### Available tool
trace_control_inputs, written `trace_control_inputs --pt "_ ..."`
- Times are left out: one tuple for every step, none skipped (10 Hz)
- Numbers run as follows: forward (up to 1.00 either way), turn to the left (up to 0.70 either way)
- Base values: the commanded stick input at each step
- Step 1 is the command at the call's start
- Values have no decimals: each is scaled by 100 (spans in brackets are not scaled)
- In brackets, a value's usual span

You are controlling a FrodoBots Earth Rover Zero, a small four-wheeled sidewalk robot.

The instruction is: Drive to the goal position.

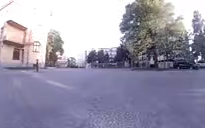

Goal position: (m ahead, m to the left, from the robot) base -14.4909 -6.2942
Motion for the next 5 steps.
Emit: trace_control_inputs --pt "70 -7" --pt "70 -24" --pt "70 -35" --pt "70 -35" --pt "70 -35"
